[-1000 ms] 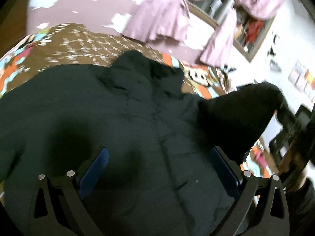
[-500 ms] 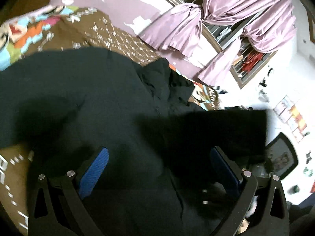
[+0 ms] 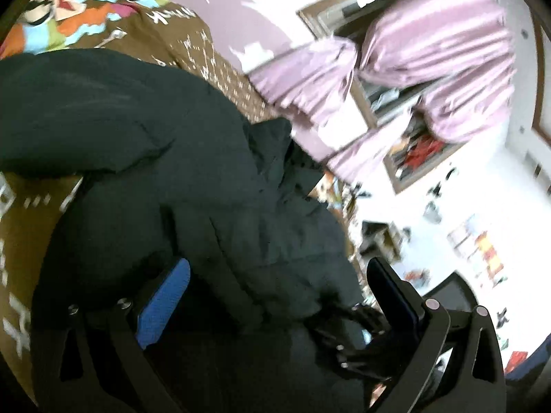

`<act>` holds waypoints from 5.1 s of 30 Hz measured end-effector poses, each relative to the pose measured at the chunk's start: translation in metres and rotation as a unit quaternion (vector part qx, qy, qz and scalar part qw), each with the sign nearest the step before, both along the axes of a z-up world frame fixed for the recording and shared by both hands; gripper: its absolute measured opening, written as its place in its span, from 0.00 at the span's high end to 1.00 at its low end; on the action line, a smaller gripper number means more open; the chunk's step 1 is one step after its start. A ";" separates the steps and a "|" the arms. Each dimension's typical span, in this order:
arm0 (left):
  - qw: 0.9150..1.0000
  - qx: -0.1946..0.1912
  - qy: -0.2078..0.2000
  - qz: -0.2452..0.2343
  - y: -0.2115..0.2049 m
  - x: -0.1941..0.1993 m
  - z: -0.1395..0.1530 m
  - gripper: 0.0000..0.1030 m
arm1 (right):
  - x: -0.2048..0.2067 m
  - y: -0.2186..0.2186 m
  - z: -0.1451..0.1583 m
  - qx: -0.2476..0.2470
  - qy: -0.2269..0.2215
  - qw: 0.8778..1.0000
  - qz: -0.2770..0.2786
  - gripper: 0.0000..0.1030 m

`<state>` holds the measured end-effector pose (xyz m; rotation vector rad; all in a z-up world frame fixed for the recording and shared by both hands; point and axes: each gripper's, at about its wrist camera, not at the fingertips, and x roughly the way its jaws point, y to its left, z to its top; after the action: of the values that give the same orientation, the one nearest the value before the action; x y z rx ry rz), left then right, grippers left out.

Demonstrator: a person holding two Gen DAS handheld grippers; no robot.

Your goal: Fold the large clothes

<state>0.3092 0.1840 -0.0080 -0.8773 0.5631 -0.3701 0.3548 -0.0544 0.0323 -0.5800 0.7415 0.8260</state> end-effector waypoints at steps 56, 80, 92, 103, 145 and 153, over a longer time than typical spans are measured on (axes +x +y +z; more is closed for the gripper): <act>0.962 0.229 0.119 0.093 0.021 -0.034 0.011 0.32 | 0.052 0.026 -0.010 -0.015 -0.028 0.978 -0.205 0.00; 0.873 -0.027 0.198 0.445 0.239 -0.157 -0.062 0.33 | 0.082 0.193 -0.001 0.069 0.040 0.980 -0.180 0.00; 0.879 0.091 0.157 0.442 0.217 -0.141 -0.043 0.96 | 0.076 0.188 -0.016 0.066 0.055 0.979 -0.185 0.00; 0.859 0.339 -0.037 0.382 0.104 -0.132 0.077 0.97 | 0.057 0.134 0.041 0.136 0.064 0.971 -0.186 0.00; 0.880 0.447 0.035 -0.158 -0.232 0.052 0.016 0.92 | 0.087 -0.134 0.031 0.378 0.168 0.853 -0.318 0.00; 0.908 0.380 0.030 -0.173 -0.206 0.036 0.022 0.39 | 0.079 -0.135 0.031 0.475 0.252 0.810 -0.235 0.00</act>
<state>0.3452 -0.0224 0.0142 -0.0287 0.8441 -0.3996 0.4340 -0.1891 0.0633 0.7419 0.7874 0.7662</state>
